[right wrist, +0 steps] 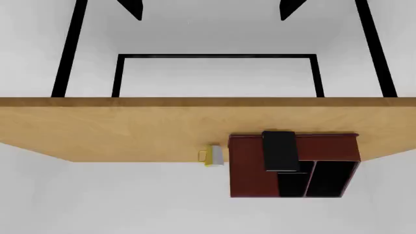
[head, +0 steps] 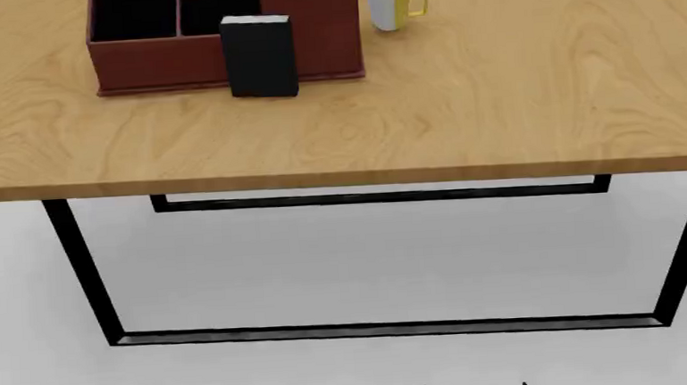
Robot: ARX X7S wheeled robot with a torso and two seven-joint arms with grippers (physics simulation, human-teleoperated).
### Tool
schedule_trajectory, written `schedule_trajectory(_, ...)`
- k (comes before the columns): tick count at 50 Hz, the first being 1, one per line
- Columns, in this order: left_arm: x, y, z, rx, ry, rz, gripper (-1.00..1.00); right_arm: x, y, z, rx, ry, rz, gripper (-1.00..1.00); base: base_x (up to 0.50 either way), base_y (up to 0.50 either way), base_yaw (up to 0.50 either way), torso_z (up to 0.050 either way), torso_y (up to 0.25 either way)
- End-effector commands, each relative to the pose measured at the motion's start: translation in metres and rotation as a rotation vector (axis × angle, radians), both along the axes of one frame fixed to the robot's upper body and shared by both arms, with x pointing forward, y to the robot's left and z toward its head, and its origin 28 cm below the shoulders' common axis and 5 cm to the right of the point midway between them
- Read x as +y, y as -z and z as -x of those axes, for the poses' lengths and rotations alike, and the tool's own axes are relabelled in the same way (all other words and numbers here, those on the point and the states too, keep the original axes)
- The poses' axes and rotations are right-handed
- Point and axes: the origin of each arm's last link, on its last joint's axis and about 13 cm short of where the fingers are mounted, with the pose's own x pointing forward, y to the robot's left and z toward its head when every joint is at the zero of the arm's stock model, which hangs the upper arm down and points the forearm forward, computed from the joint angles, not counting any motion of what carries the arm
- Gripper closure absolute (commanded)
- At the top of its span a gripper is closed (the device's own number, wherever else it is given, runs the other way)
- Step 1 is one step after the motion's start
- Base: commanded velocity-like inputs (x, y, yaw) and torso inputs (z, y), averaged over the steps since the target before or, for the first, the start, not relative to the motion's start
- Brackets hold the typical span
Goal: Pick up the book and place it in the front compartment of the caddy.
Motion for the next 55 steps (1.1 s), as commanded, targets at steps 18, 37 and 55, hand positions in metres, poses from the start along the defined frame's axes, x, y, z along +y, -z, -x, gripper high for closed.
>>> schedule_trajectory(18, 0.002, -0.01, 0.002, -0.018, -0.006, 0.003, -1.0, 0.0, -0.011, -0.005, -0.023, 0.005, 0.006, -1.0, 0.0, 0.0, 0.0, 0.0, 0.0)
schedule_trajectory(37, 0.028, -0.099, -0.01, -0.227, -0.078, -0.032, -1.0, -0.023, -0.109, -0.016, -0.218, 0.063, 0.084, -1.0, 0.0, 0.0, 0.0, 0.0, 0.0)
schedule_trajectory(55, 0.034, -0.173, 0.019, -0.341, -0.09, 0.022, -1.0, -0.018, -0.181, 0.01, -0.303, 0.098, 0.152, -1.0, 0.0, 0.0, 0.0, 0.0, 0.0)
